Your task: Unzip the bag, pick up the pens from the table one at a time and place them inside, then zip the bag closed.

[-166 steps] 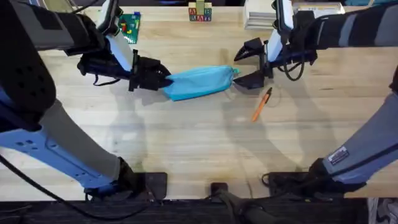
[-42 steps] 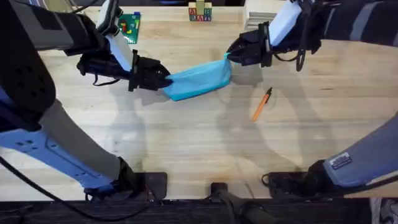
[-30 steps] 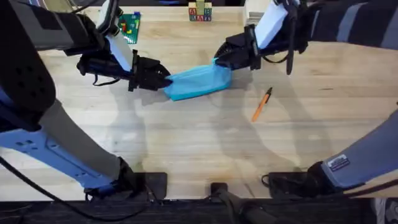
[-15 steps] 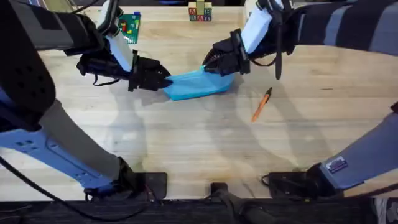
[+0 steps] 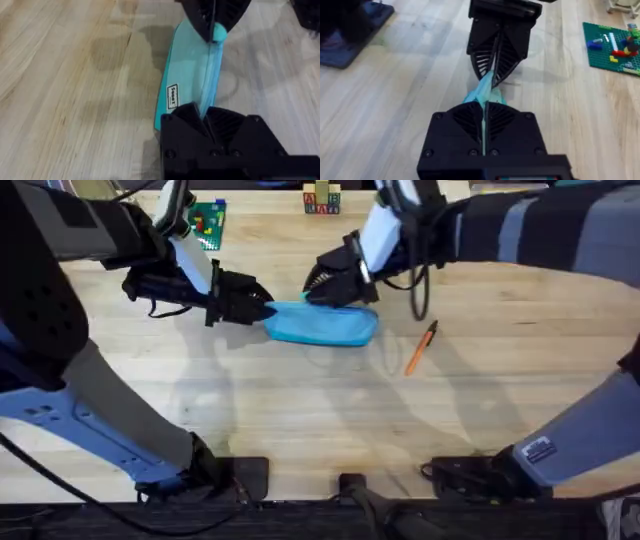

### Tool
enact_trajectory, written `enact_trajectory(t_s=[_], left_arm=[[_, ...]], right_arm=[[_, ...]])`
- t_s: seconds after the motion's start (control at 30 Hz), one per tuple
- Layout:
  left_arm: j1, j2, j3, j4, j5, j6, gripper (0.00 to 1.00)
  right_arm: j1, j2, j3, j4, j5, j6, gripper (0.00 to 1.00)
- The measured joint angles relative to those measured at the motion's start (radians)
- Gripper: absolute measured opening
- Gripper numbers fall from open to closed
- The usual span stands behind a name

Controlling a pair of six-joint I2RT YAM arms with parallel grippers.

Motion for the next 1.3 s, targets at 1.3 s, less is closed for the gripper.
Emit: enact_trajectory(t_s=[1.3], left_arm=[[-0.001, 0.000, 0.002, 0.000, 0.001, 0.000, 0.041]], right_arm=[[0.147, 0.000, 0.000, 0.226, 0.226, 0.258, 0.111]])
